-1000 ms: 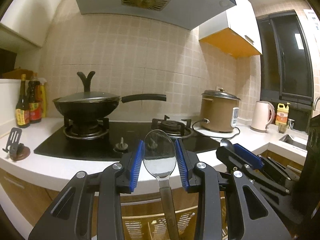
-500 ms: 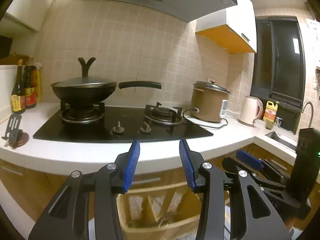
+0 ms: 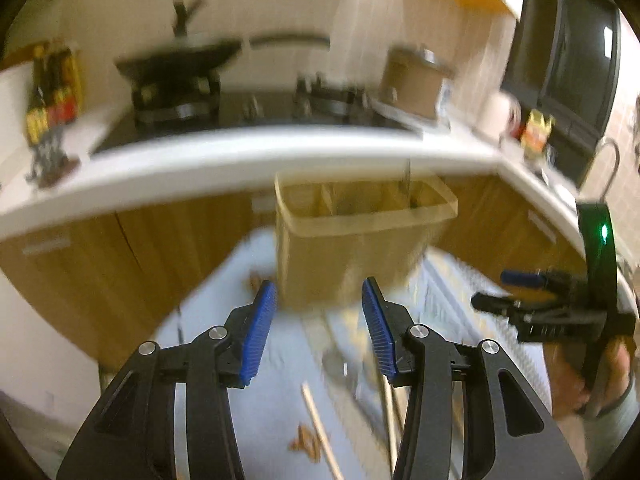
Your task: Organize utensils
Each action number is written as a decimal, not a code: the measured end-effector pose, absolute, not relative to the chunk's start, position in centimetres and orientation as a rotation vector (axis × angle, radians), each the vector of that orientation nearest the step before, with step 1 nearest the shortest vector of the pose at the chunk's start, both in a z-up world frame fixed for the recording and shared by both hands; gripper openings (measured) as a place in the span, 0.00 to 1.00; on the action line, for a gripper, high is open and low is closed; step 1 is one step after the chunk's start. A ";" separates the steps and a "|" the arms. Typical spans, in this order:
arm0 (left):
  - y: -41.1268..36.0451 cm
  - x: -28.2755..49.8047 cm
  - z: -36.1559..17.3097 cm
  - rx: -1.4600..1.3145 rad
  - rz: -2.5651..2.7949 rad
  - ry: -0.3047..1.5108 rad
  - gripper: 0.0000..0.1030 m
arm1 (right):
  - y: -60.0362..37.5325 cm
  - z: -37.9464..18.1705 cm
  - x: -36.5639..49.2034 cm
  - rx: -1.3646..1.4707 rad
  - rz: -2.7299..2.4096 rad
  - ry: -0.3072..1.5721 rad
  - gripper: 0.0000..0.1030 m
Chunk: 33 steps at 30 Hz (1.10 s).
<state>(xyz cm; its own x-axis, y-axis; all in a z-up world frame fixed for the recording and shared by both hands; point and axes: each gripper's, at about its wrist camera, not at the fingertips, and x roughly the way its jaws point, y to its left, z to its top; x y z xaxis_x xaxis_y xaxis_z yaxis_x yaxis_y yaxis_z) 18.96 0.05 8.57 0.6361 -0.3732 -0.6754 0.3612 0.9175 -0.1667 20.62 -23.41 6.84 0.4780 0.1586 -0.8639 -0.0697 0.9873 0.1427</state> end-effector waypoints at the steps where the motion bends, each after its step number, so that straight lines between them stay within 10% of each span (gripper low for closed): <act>1: 0.1 19.0 7.3 -0.010 -0.428 0.827 0.42 | -23.4 6.2 20.4 0.096 0.134 1.094 0.87; 9: -1.2 19.3 0.6 -0.044 -0.561 1.082 0.32 | -22.6 2.8 19.5 0.143 0.220 1.252 0.81; 16: -4.7 18.0 -2.0 0.046 -0.633 1.163 0.26 | -21.1 0.3 20.0 0.094 0.242 1.344 0.38; 33: -10.1 17.5 -4.6 0.226 -0.566 1.150 0.02 | -17.2 -1.7 20.3 -0.072 0.183 1.326 0.23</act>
